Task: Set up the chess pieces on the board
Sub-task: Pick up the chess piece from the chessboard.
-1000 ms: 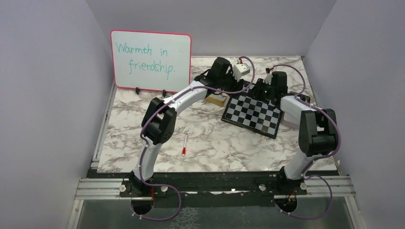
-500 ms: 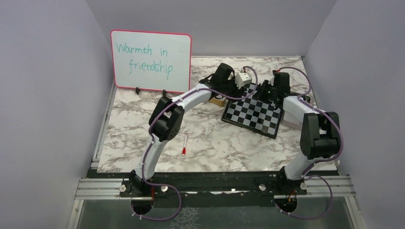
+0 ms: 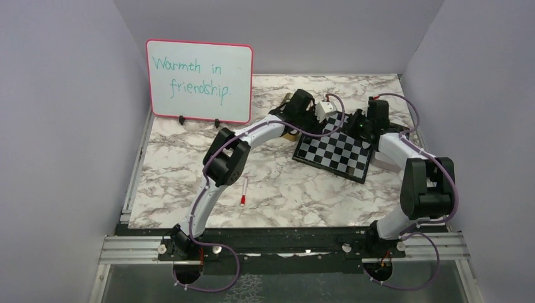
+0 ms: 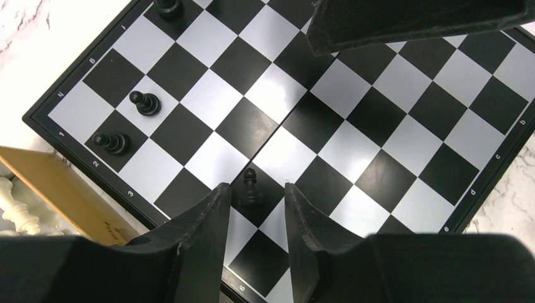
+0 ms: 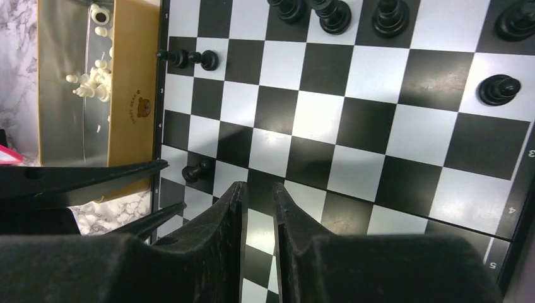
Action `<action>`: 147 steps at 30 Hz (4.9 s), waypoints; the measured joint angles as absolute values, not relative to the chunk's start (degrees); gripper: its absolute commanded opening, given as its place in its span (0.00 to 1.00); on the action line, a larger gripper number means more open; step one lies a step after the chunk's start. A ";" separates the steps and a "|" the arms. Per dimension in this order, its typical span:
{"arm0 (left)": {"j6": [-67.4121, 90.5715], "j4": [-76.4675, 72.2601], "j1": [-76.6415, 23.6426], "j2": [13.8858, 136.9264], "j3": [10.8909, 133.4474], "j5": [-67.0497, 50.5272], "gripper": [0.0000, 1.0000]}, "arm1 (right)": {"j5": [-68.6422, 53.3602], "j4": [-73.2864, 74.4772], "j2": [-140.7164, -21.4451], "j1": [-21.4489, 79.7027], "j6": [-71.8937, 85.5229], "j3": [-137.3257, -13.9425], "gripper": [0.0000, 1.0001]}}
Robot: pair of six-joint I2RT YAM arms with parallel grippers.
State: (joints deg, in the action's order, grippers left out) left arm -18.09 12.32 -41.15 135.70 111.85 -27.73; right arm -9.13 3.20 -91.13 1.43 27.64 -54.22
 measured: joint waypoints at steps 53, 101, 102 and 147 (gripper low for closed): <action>-21.71 6.09 -42.61 133.71 102.67 -24.93 0.04 | -25.80 -2.17 -89.71 -2.00 32.84 -52.21 0.30; -22.24 -4.01 -45.52 119.55 90.17 -23.51 0.02 | -54.98 -13.21 -99.66 -4.51 41.85 -52.47 0.32; -22.24 -4.01 -45.54 119.55 90.17 -23.51 0.02 | -55.00 -13.21 -99.77 -4.51 42.00 -52.47 0.31; -24.05 -4.40 -46.24 119.15 88.88 -17.19 0.73 | -55.90 -24.77 -99.79 -3.95 50.11 -47.46 0.06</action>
